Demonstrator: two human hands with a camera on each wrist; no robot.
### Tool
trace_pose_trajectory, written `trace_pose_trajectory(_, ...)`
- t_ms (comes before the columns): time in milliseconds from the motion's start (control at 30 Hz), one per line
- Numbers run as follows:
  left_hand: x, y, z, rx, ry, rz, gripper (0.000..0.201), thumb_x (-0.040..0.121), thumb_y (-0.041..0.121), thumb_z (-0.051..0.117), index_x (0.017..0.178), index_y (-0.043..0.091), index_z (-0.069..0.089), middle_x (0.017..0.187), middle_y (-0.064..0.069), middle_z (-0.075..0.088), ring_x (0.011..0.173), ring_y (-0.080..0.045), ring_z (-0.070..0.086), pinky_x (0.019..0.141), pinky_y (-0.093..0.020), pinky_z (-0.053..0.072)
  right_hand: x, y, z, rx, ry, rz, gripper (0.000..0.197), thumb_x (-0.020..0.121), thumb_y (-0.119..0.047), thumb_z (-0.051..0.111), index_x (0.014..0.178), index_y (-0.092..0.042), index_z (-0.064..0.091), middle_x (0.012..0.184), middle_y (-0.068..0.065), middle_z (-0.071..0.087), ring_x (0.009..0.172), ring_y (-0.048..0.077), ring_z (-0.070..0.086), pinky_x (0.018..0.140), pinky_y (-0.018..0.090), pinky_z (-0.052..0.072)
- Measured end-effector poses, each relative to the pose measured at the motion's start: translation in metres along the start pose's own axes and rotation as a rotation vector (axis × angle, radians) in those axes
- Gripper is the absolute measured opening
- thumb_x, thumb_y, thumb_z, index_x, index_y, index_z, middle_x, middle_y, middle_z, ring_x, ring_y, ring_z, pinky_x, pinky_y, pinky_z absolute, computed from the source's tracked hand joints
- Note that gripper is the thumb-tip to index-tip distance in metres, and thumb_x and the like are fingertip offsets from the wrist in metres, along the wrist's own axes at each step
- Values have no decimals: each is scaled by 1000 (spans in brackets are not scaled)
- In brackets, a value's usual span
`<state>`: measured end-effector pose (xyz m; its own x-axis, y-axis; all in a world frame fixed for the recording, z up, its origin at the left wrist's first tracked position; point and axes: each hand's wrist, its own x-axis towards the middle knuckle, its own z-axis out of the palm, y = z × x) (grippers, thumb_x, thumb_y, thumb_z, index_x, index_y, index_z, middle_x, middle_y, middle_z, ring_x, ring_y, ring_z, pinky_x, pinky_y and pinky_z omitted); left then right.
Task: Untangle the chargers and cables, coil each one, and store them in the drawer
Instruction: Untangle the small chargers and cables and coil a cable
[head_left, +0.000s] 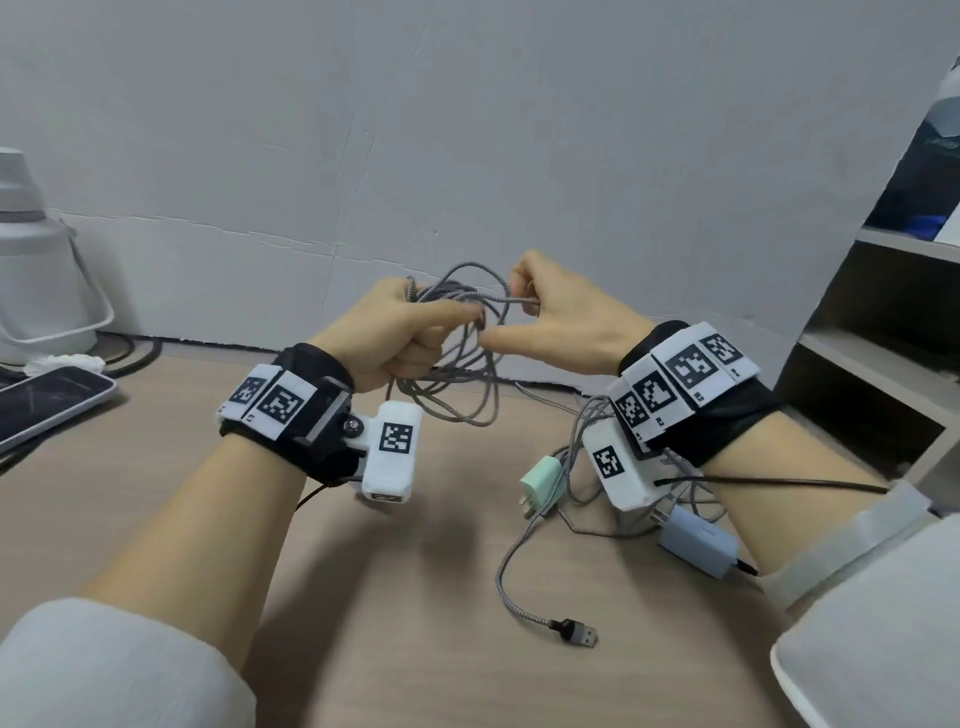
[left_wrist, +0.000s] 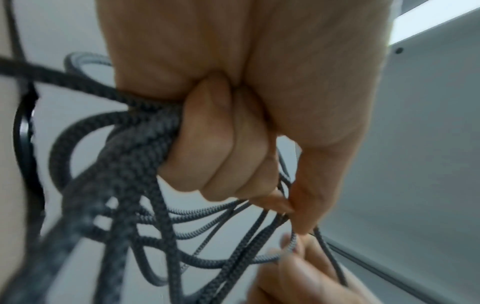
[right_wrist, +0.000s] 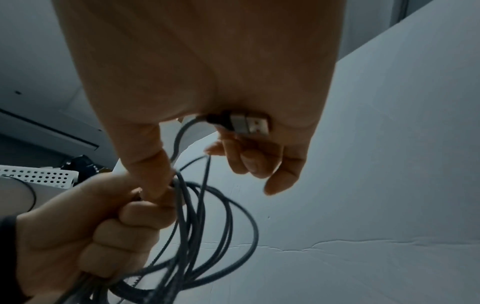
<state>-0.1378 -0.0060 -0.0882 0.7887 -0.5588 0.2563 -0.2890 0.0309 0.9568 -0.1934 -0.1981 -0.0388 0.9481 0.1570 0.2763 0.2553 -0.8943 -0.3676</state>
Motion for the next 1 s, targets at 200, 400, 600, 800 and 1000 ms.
trace_pose_trajectory(200,5,5,20,-208,-171,-135,48,91,55,47,57,24,35,53,6,12,42,-10,5,41,-17,5,9,23,15,509,-19,6,119,59,-62,87,153,-36,18,136,-3,52,120,11,60,107,34,43)
trace_pose_trajectory(400,14,-1,27,-417,-407,-313,54,89,64,38,51,25,43,51,11,7,39,-7,3,38,-17,3,12,44,35,975,-409,-133,27,75,-12,79,99,-26,75,92,-7,70,93,10,64,88,34,48)
trace_pose_trajectory(600,31,-1,13,-417,-307,-360,49,88,63,45,63,22,47,57,11,10,42,-6,4,36,-18,5,25,61,55,1074,-294,-82,37,76,0,73,109,-15,72,94,6,71,94,23,69,95,50,55)
trace_pose_trajectory(800,51,-20,2,-335,-5,-317,25,93,35,57,90,10,57,60,9,22,42,-2,23,38,-13,24,43,64,77,900,-43,24,9,97,-5,60,88,-7,57,64,5,59,65,23,68,69,42,60)
trace_pose_trajectory(1000,61,-52,23,-211,214,-48,13,100,10,57,109,4,64,86,-5,59,60,-10,48,58,-21,44,56,73,92,724,344,208,23,101,-31,53,91,-12,59,68,0,58,71,28,67,71,50,59)
